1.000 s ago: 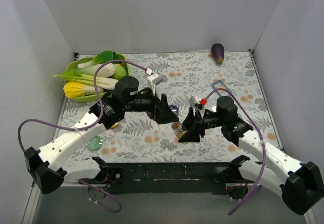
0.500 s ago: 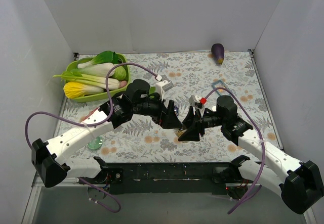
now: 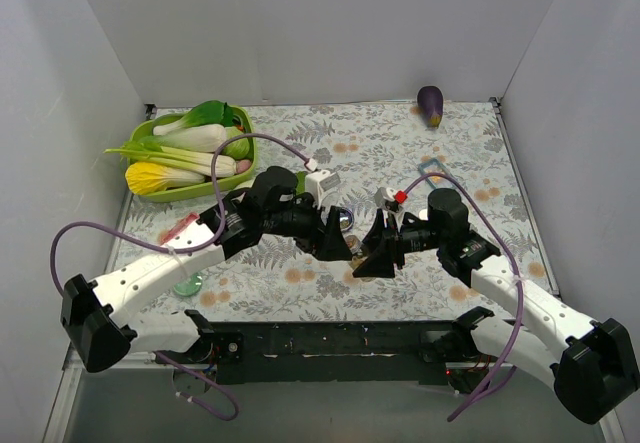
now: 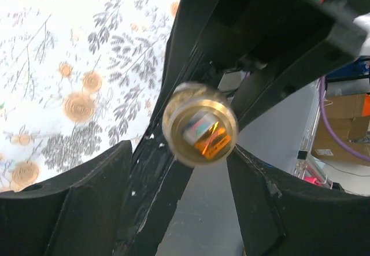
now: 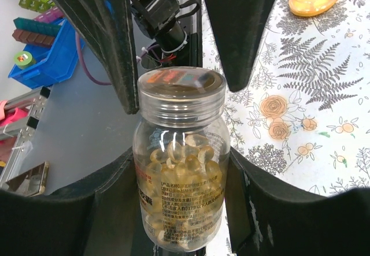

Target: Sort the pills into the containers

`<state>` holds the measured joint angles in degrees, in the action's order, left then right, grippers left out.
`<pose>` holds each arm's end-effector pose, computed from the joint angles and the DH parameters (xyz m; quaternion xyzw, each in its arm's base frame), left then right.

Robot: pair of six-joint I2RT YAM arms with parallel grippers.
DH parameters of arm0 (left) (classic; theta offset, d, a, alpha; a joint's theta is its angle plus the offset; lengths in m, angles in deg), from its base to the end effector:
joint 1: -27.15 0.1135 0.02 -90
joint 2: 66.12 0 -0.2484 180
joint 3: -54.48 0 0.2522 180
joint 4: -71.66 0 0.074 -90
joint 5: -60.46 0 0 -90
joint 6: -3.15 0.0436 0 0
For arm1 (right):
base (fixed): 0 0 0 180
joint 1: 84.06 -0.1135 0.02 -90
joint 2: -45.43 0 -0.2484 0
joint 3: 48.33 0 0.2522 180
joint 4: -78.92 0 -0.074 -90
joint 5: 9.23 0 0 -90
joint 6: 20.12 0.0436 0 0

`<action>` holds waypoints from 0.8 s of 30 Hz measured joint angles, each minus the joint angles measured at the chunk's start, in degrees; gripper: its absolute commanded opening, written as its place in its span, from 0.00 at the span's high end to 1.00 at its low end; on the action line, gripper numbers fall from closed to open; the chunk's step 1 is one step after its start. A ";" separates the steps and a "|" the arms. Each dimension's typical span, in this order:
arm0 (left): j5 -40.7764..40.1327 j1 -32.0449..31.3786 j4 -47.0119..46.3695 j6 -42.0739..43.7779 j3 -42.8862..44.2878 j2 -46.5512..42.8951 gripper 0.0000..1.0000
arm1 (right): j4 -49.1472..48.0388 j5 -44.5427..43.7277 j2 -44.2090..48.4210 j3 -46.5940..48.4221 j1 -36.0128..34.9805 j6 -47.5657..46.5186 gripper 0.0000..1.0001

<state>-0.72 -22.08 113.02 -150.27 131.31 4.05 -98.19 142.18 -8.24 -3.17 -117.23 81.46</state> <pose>0.1659 -0.2246 0.3125 0.0086 0.8656 -0.4963 0.0658 0.1592 0.1498 0.2575 -0.4423 0.5930 0.5727 0.3532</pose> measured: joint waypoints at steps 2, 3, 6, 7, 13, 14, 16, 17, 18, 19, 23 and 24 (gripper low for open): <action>-0.15 0.57 0.33 -0.09 -2.27 -1.36 0.38 | 0.81 -0.39 0.00 0.00 0.44 0.02 0.99; -0.66 1.27 0.76 -0.07 -3.93 -2.21 0.38 | 0.72 -0.26 0.11 0.00 0.66 0.02 0.99; -1.90 6.23 3.34 -0.11 -9.94 -4.42 0.38 | 0.42 0.46 1.25 0.00 0.70 -0.07 0.99; -2.03 8.09 3.93 -0.09 -11.43 -4.87 0.37 | 0.39 0.61 1.66 0.00 0.70 -0.07 0.99; -0.76 14.56 7.87 0.00 -15.30 -9.09 0.21 | 0.04 0.87 2.36 0.00 0.92 -0.31 0.99; 0.44 14.56 7.45 -0.04 -15.23 -9.86 0.14 | 0.02 0.81 2.36 0.00 0.96 -0.44 0.99; 3.89 14.56 5.70 -0.59 -14.47 -11.52 0.09 | 0.28 0.57 2.36 0.00 0.98 -1.22 0.99; 5.79 14.56 4.39 -1.14 -13.70 -12.04 0.02 | 0.57 0.42 2.36 0.00 1.01 -1.73 0.99; 7.56 14.56 3.04 -2.01 -12.61 -12.28 0.02 | 0.96 0.26 2.36 0.00 1.03 -2.34 0.99; 9.29 14.53 1.40 -2.73 -11.34 -12.31 0.02 | 1.31 0.17 2.36 0.00 1.03 -2.89 0.99; 12.68 13.38 -3.61 -6.21 -5.79 -10.67 0.02 | 2.43 -0.28 2.32 0.00 1.07 -4.68 0.99; 12.72 12.63 -4.20 -6.97 -4.37 -9.77 0.02 | 2.62 -0.44 2.29 0.00 1.07 -5.05 0.99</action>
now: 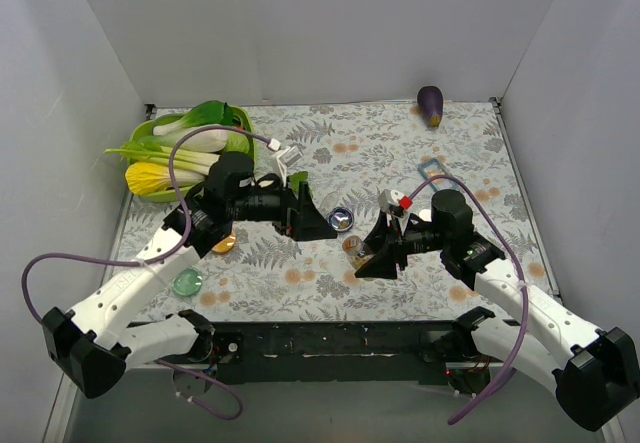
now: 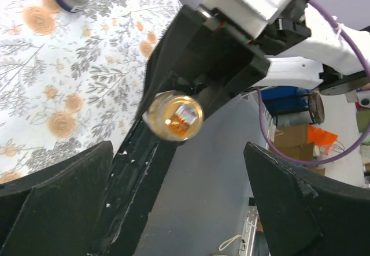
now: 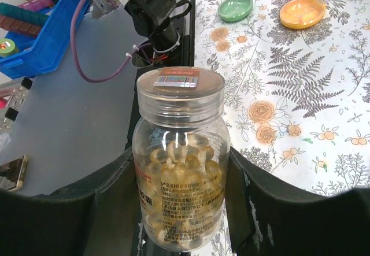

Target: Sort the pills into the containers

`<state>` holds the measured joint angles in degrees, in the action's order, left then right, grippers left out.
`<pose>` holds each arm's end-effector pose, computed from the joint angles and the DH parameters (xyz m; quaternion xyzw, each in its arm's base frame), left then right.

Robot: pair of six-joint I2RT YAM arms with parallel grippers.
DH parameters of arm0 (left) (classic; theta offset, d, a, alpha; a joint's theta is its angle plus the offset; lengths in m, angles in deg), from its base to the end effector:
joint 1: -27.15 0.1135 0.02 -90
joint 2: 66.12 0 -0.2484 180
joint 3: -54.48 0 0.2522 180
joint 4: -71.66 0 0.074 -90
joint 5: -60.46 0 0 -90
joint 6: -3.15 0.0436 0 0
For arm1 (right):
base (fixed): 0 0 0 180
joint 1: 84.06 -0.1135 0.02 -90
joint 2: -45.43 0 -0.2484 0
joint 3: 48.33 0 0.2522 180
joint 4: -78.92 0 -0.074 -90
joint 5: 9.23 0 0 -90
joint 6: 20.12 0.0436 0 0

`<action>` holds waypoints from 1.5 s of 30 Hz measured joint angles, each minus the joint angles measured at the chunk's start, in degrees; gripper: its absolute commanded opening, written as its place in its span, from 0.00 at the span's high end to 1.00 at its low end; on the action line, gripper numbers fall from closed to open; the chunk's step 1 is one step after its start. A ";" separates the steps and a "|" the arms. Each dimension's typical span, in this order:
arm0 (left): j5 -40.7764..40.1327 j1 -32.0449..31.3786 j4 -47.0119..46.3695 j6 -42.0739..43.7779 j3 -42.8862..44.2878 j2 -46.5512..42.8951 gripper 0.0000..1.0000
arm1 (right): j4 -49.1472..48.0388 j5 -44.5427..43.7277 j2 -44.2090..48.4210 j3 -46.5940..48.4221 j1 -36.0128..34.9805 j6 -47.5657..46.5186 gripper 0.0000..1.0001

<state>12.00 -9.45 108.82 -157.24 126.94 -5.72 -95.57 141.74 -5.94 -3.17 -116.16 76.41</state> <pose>0.1758 -0.1666 0.3369 -0.0472 0.8103 -0.5813 0.0579 0.1566 0.1433 0.2609 -0.4602 0.5810 0.5512 0.3832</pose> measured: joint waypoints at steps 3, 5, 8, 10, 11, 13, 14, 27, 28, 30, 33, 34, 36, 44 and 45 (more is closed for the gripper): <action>-1.97 -3.50 0.42 -1.40 4.37 3.69 0.09 | 0.85 -0.42 -0.04 0.04 0.00 -1.01 0.99; -4.46 -6.05 1.75 -1.60 7.30 6.75 0.14 | 1.31 -0.63 -0.17 0.11 0.00 -1.57 0.99; -9.44 -9.55 5.51 -1.44 11.41 11.74 0.26 | 2.12 -0.92 -0.33 0.26 0.07 -2.47 0.99; -11.47 -10.91 7.39 -1.40 12.81 13.90 0.28 | 2.34 -1.11 -0.46 0.33 0.11 -2.78 0.99; -12.39 -11.41 8.37 -1.27 13.35 14.82 0.30 | 2.40 -1.27 -0.48 0.33 0.11 -2.97 0.99; -13.66 -12.09 10.10 -1.11 13.97 15.98 0.33 | 2.56 -1.42 -0.48 0.35 0.11 -3.39 0.99; -14.05 -12.44 10.84 -1.03 14.27 16.35 0.34 | 2.58 -1.51 -0.48 0.35 0.11 -3.58 0.99; -13.05 -14.14 14.14 2.19 15.74 17.18 0.67 | 4.00 -2.01 -0.85 0.85 0.09 -3.96 0.99; -12.50 -14.14 14.25 3.61 15.74 17.18 0.67 | 4.04 -1.88 -0.85 0.85 0.09 -3.93 0.99; -11.15 -14.14 14.29 7.19 15.72 17.11 0.68 | 3.93 -1.31 -0.85 0.85 0.02 -3.56 0.99; -7.98 -14.14 12.31 15.69 13.73 15.41 0.65 | 2.14 0.50 -0.85 0.55 -0.22 -1.16 0.99; -6.73 -14.14 10.80 19.32 12.24 14.03 0.63 | 0.50 1.46 -0.85 0.15 -0.35 0.37 0.99; -4.15 -14.14 8.00 26.69 8.50 10.49 0.50 | -4.57 3.45 -0.85 -1.27 -0.66 4.07 0.99; -3.04 -14.47 -0.22 45.05 -4.96 0.15 0.02 | -14.45 7.45 0.33 -3.15 0.11 14.32 0.99; -3.72 -14.43 -1.64 45.03 -6.27 -0.72 0.02 | -14.67 7.58 0.59 -3.15 0.11 14.47 0.99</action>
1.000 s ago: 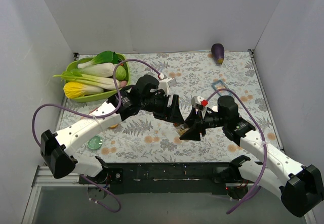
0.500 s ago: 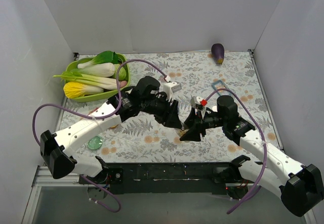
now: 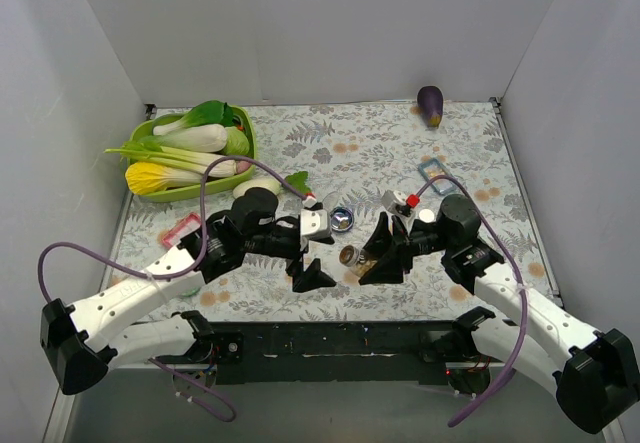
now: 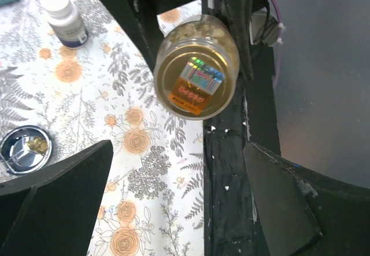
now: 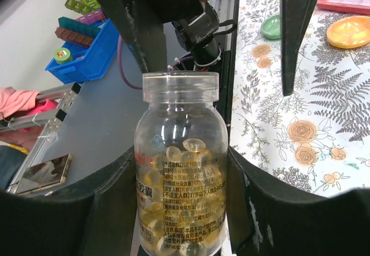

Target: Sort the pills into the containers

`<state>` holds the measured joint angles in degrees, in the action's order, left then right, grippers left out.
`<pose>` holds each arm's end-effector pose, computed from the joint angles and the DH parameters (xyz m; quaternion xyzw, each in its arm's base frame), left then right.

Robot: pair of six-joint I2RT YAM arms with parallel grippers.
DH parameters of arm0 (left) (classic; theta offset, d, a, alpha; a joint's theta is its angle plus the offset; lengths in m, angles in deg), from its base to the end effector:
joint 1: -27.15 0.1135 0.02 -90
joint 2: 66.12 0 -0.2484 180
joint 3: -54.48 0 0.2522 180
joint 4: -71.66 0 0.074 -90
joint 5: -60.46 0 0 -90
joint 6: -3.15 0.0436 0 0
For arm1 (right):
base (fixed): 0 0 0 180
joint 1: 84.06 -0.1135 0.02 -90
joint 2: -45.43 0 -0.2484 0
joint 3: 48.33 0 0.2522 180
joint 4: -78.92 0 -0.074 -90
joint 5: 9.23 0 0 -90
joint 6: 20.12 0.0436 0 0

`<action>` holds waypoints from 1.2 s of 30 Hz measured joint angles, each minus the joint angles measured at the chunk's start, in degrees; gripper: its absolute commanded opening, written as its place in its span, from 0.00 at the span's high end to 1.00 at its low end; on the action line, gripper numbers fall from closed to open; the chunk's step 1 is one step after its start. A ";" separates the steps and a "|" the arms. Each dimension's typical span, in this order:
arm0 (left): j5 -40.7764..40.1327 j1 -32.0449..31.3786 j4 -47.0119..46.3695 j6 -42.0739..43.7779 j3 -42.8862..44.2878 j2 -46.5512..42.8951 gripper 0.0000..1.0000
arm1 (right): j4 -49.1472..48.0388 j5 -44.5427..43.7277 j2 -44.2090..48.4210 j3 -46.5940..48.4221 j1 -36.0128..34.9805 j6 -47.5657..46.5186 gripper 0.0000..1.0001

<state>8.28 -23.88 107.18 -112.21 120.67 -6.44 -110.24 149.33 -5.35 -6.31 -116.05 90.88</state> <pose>0.1302 -0.2034 0.3039 0.3414 0.7583 -0.5163 0.2046 0.1499 0.1415 0.2682 -0.4536 0.5413 0.6168 0.3477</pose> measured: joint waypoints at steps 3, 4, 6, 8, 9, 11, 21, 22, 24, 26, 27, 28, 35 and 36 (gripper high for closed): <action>-1.64 0.15 -3.21 -2.34 -2.49 -2.75 0.02 | 0.09 0.13 0.57 0.00 0.00 -0.28 0.99; -1.99 0.22 -4.22 -4.22 -2.95 -3.74 0.02 | 0.59 -0.02 0.72 0.00 0.00 -0.94 0.99; -2.58 0.28 -5.81 -8.52 -3.32 -5.55 0.02 | 3.13 -0.48 1.03 0.11 0.00 -3.74 0.99; -3.74 0.31 -7.37 -15.43 -3.37 -7.50 0.02 | 7.69 -1.38 1.20 0.83 0.00 -8.02 0.99; -4.50 0.33 -8.07 -18.91 -3.39 -8.48 0.02 | 11.26 -2.49 1.20 1.99 0.00 -11.52 0.99; -5.49 0.33 -9.35 -26.29 -3.54 -10.08 0.02 | 16.48 -4.46 1.20 4.42 0.00 -17.25 0.99; -14.64 0.39 -15.65 -64.11 -5.60 -6.99 0.02 | 36.87 -26.82 5.46 16.90 -5.62 -49.11 0.99; -15.45 0.46 -16.55 -66.93 -5.60 -5.95 0.02 | 37.51 -29.18 5.97 16.90 -6.82 -51.04 0.99; -16.70 0.59 -17.35 -70.99 -4.98 -3.93 0.02 | 38.36 -32.79 6.40 16.90 -8.48 -53.75 0.99; -18.12 0.59 -17.18 -73.35 -3.32 -1.92 0.03 | 39.12 -36.15 6.40 16.90 -9.27 -55.98 0.99; -18.88 0.59 -16.72 -73.96 -2.16 -1.03 0.06 | 39.50 -37.53 6.36 16.90 -9.49 -56.89 0.99; -19.52 0.59 -16.20 -74.47 -0.90 -0.22 0.09 | 39.63 -38.75 6.27 16.90 -9.75 -57.55 0.99; -21.35 0.59 -14.05 -75.63 1.60 2.60 0.21 | 39.56 -43.19 5.49 16.98 -10.23 -59.65 0.99; -21.35 0.59 -13.70 -75.63 1.60 2.89 0.22 | 39.54 -43.43 5.38 16.98 -10.32 -59.76 0.99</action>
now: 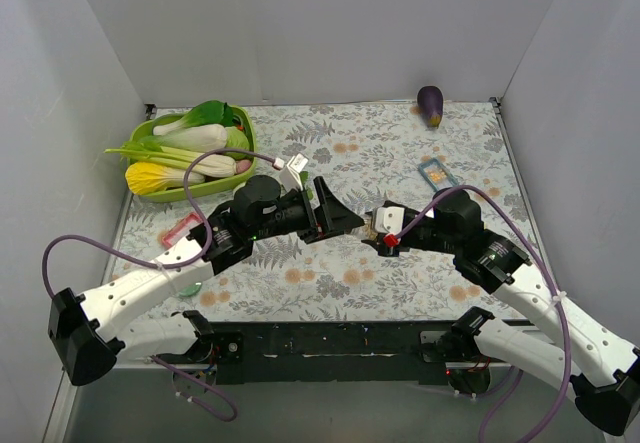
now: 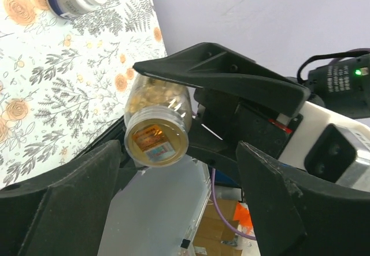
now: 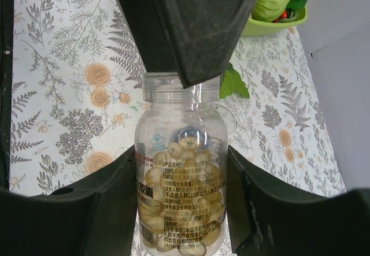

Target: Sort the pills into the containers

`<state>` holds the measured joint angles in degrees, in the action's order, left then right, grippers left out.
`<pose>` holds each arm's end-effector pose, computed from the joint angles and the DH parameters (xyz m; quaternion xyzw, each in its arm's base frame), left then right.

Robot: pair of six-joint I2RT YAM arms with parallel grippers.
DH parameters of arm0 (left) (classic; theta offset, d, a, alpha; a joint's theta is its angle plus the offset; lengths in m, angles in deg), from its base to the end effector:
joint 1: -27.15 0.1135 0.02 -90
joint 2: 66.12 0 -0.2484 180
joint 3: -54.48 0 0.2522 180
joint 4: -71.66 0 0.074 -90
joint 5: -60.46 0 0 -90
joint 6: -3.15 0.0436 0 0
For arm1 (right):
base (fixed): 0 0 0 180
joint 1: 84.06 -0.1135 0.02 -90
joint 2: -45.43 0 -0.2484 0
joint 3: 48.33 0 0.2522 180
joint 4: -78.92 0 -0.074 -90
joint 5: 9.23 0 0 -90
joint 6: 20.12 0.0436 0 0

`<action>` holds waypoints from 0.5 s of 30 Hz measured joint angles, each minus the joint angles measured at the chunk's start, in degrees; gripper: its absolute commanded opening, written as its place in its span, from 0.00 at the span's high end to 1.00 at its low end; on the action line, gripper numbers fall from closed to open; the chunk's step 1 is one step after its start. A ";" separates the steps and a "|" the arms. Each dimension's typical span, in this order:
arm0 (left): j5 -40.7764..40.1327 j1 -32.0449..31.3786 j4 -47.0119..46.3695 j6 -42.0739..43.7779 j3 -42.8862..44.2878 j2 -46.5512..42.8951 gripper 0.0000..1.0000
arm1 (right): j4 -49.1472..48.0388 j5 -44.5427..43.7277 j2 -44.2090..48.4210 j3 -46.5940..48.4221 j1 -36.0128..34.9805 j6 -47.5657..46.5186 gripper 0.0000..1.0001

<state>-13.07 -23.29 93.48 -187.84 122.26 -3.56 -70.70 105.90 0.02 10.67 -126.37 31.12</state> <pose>0.1609 -0.2142 0.3238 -0.2614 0.7541 -0.6015 0.0347 0.1350 0.1479 0.3169 -0.6078 0.5112 0.1926 0.5763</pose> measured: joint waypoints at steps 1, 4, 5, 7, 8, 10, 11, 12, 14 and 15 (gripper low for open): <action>-0.02 0.00 0.48 0.04 0.02 0.26 0.27 | 0.02 -0.22 -0.09 0.00 -0.02 -0.02 0.99; -0.04 0.00 1.68 0.48 0.15 1.18 0.46 | 0.00 -0.59 -0.17 0.00 -0.13 -0.02 0.99; -0.07 0.00 2.05 0.70 0.31 1.60 0.48 | 0.00 -0.61 -0.20 0.00 -0.15 -0.02 0.99; -0.02 0.00 2.47 1.33 0.59 2.36 0.54 | 0.00 -0.61 -0.20 0.00 -0.15 0.02 0.99; -0.02 0.00 2.78 1.68 0.92 2.80 0.57 | 0.00 -0.59 -0.20 0.00 -0.15 0.04 0.99; 0.04 0.00 2.93 2.25 1.44 3.41 0.62 | 0.17 -0.59 -0.22 0.00 -0.15 0.22 0.99; 0.04 0.00 2.99 2.58 1.57 3.50 0.71 | 0.20 -0.61 -0.24 0.00 -0.15 0.42 0.99; 0.09 0.00 3.06 3.32 1.66 3.52 0.75 | 0.20 -0.57 -0.26 0.00 -0.15 0.59 0.99; 0.66 0.00 3.19 4.85 1.84 3.54 0.81 | 0.22 -0.31 -0.26 0.00 -0.15 1.33 0.99; 1.09 0.00 3.17 6.71 1.92 3.56 0.83 | 0.22 -0.09 -0.26 0.00 -0.13 1.75 0.99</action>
<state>-11.98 -23.29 96.65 -181.13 124.18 0.00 -70.48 105.81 -0.24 10.67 -126.50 32.87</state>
